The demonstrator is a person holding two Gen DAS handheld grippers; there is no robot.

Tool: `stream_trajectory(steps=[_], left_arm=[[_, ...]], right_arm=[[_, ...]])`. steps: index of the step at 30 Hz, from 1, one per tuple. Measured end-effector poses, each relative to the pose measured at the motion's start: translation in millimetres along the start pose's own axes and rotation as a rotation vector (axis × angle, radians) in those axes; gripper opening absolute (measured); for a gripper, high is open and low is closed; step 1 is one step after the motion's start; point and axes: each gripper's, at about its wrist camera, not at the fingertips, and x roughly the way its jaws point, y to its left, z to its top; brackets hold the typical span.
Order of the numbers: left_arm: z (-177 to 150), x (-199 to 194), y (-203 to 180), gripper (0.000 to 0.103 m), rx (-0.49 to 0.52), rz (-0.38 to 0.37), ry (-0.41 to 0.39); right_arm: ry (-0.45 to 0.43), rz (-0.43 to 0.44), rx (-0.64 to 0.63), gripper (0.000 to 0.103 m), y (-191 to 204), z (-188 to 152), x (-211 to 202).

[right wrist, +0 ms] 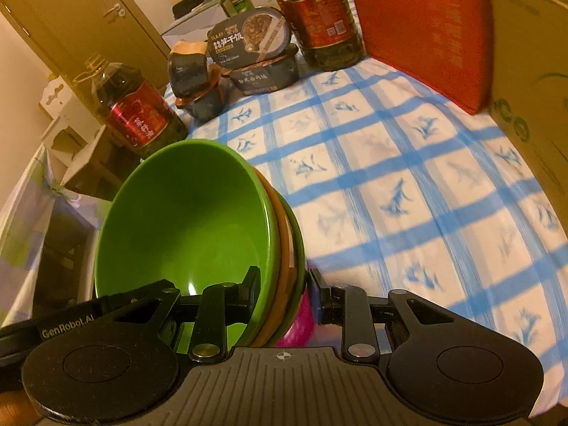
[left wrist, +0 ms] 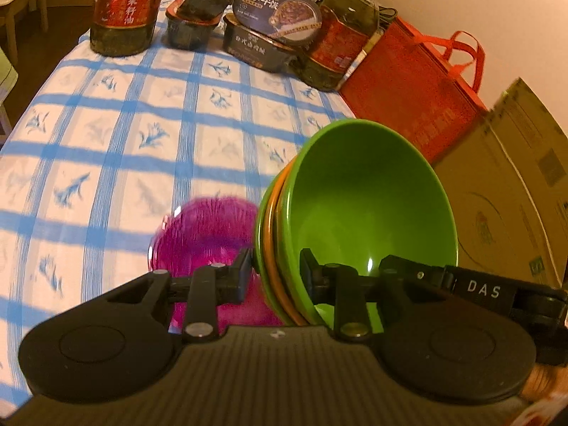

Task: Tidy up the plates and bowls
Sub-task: 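Lift the bowl stack with both tools and carry it over the pink plates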

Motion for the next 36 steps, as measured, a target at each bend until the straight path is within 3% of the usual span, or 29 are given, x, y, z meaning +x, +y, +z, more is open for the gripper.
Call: stream_trajectory(steps=[12, 24, 36], left_arm=[[-73.5, -29.9, 13.0, 0.025, -0.032, -0.006, -0.002], [-143.2, -42.8, 34.3, 0.026, -0.067, 0.026, 0.037], [-174.3, -45.1, 56.1, 0.026, -0.107, 0.051, 0.076]], right_arm=[[-0.004, 0.009, 0.006, 0.029, -6.6, -77.9, -28.7], [0.066, 0.015, 0.037, 0.029, -18.8, -157.7, -29.8], [0.119, 0.019, 0.028, 0.029, -15.8, -187.5, -18.5]])
